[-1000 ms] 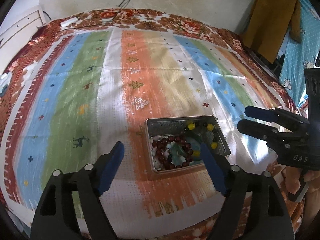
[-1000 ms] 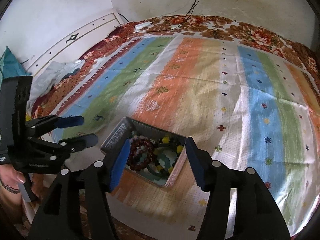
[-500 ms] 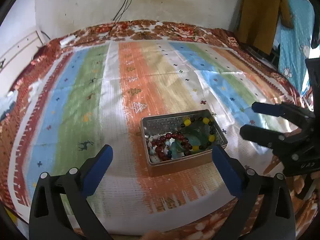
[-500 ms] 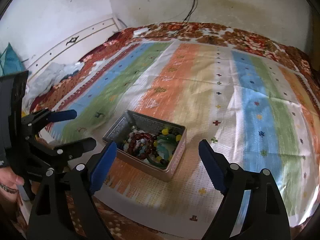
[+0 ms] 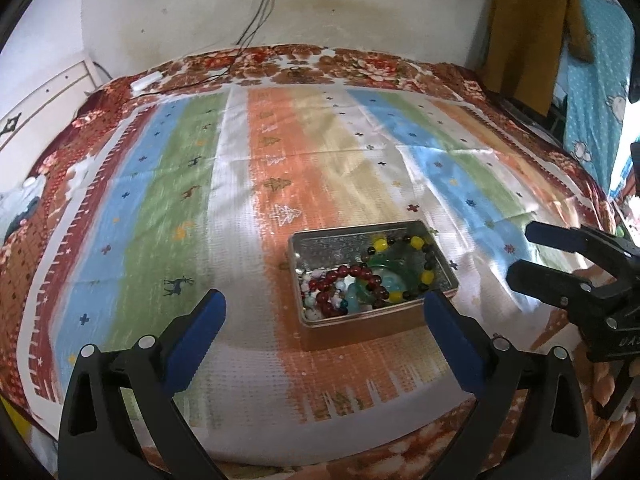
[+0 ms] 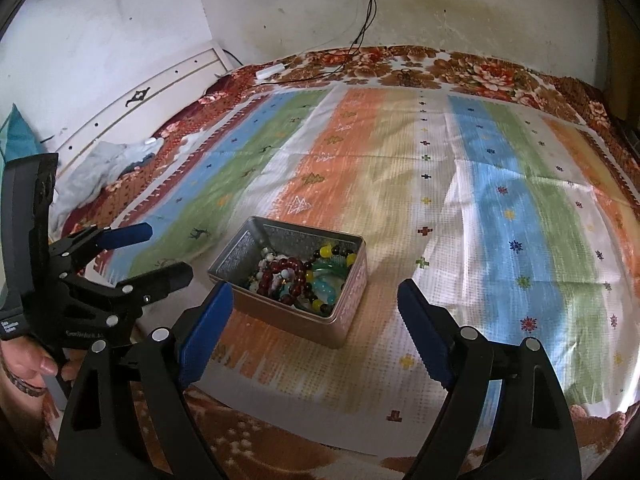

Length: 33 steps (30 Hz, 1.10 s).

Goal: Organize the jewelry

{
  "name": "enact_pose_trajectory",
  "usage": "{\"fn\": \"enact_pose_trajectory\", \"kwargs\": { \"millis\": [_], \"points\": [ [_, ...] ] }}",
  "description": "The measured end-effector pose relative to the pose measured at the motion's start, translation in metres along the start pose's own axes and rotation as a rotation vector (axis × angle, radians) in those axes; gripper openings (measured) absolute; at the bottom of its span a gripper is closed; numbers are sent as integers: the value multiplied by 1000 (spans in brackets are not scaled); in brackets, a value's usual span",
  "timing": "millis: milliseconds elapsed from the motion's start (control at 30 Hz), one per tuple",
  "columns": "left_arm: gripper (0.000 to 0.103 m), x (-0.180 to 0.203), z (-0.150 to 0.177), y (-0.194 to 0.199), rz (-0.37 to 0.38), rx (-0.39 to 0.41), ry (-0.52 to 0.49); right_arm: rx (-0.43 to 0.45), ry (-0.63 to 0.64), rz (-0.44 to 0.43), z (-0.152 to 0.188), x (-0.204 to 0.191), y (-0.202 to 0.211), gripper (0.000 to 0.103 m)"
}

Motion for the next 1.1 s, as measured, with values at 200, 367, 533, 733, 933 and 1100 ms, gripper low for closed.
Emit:
{"fn": "enact_pose_trajectory", "kwargs": {
  "millis": [200, 367, 533, 733, 933, 1100],
  "points": [
    [97, 8, -1, 7, 11, 37, -33, 21, 0, 6, 0, 1, 3, 84],
    [97, 8, -3, 10, 17, 57, -30, 19, 2, 9, 0, 1, 3, 84],
    [97, 10, -3, 11, 17, 64, -37, 13, 3, 12, 1, 1, 2, 84],
    [97, 10, -4, 13, 19, 78, -37, 9, 0, 11, 1, 2, 1, 84],
    [97, 8, -2, 13, 35, 63, -8, -5, -12, 11, 4, 6, -3, 84],
    [97, 9, -1, 12, 41, 53, -11, -11, 2, 16, 4, 4, -4, 84]
  ]
}}
Point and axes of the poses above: each gripper's, at about its wrist camera, not at the fingertips, and y roughly against the way its jaws point, x to its right, z to its underside, the point moved 8 cm from there along -y, roughly the way its jaws point, and after that the axes turned 3 degrees about x, right-handed, at the moved point
